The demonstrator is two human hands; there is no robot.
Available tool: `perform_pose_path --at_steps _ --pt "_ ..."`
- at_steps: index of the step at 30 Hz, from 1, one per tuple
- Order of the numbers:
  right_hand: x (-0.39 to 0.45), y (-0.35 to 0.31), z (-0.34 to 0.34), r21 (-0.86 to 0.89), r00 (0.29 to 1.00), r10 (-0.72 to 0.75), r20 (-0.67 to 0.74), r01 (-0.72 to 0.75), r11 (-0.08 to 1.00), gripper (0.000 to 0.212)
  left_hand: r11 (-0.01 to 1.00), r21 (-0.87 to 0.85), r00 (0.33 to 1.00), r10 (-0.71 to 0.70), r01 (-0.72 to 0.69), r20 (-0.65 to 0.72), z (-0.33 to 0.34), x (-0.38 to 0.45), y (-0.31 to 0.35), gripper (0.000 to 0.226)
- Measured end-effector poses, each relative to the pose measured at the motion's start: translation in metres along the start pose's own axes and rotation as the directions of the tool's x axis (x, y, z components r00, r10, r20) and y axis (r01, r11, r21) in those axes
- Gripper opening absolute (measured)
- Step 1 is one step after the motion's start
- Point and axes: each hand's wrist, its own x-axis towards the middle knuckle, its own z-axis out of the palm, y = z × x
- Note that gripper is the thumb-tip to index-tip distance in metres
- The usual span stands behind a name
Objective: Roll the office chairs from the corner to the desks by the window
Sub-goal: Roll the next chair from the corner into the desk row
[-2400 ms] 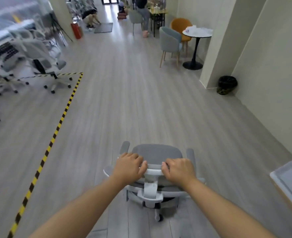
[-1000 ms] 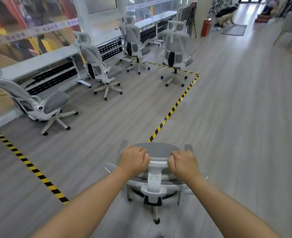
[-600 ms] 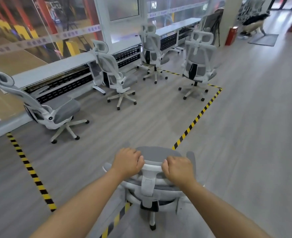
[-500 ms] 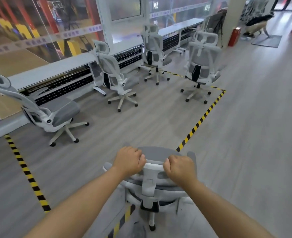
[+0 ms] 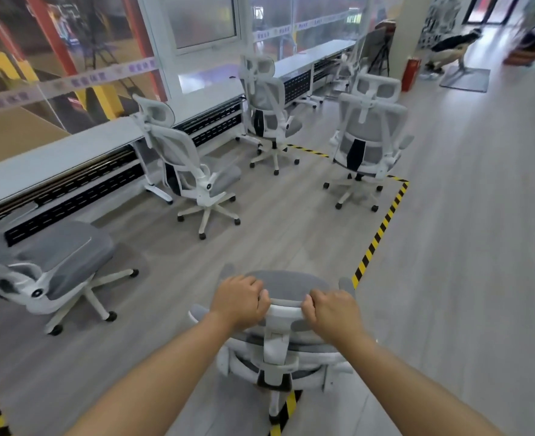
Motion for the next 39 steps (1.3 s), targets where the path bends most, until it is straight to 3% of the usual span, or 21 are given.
perform_pose_path --at_steps 13,21,27,32,39 --pt "0.269 0.091 0.090 0.065 0.994 0.092 -0.065 -0.088 0.994 0.039 0.999 0.007 1.000 0.031 -0.031 -0.004 0.085 0.280 -0.114 0.038" --pt "0.395 0.146 0.142 0.001 0.979 0.202 0.014 -0.202 0.979 0.042 0.992 -0.081 0.995 0.093 -0.095 -0.038 0.141 0.435 -0.171 0.036" --pt "0.473 0.161 0.160 -0.035 0.936 0.346 -0.063 -0.348 0.937 0.043 0.971 -0.107 0.977 0.214 -0.215 -0.018 0.178 0.535 -0.212 0.039" --pt "0.533 0.167 0.177 -0.095 0.890 0.454 -0.039 -0.456 0.885 0.040 0.945 -0.117 0.952 0.305 -0.305 -0.015 0.199 0.612 -0.242 0.041" --pt "0.578 0.187 0.200 -0.088 0.853 0.519 -0.063 -0.523 0.848 0.037 0.910 -0.155 0.921 0.389 -0.385 -0.007 0.221 0.680 -0.255 0.041"
